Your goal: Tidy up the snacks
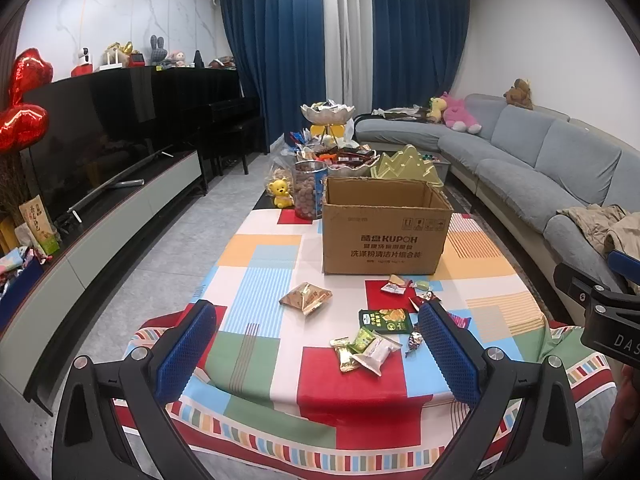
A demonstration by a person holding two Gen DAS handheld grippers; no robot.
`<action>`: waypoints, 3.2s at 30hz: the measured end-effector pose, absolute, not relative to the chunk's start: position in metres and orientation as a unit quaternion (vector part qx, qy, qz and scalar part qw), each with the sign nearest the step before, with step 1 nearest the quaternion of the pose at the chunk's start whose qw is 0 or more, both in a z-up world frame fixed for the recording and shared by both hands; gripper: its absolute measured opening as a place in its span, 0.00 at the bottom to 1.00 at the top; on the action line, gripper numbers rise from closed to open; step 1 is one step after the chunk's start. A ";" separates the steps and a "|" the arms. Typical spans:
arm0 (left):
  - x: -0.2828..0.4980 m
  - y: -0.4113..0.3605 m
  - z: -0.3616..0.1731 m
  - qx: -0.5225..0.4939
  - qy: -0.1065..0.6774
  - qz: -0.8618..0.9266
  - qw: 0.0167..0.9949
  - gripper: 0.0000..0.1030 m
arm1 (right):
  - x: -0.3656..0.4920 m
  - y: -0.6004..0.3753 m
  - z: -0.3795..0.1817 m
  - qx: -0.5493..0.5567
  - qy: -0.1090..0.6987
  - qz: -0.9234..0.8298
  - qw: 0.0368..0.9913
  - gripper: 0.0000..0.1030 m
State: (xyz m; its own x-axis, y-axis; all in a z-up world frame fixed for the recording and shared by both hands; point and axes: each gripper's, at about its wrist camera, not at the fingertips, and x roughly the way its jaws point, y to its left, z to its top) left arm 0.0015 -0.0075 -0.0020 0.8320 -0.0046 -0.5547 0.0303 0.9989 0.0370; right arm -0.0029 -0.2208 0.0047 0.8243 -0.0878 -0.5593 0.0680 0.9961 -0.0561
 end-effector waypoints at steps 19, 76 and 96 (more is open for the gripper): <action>0.000 -0.007 -0.002 0.020 0.289 -0.010 0.957 1.00 | -0.004 -0.221 0.004 -0.016 0.291 -0.040 0.956 0.99; 0.031 -0.011 -0.008 0.031 0.305 -0.020 0.952 1.00 | 0.033 -0.224 -0.006 -0.019 0.313 -0.043 0.948 0.99; 0.071 -0.030 -0.043 0.070 0.372 -0.059 0.924 1.00 | 0.074 -0.229 -0.033 -0.022 0.366 -0.039 0.929 0.99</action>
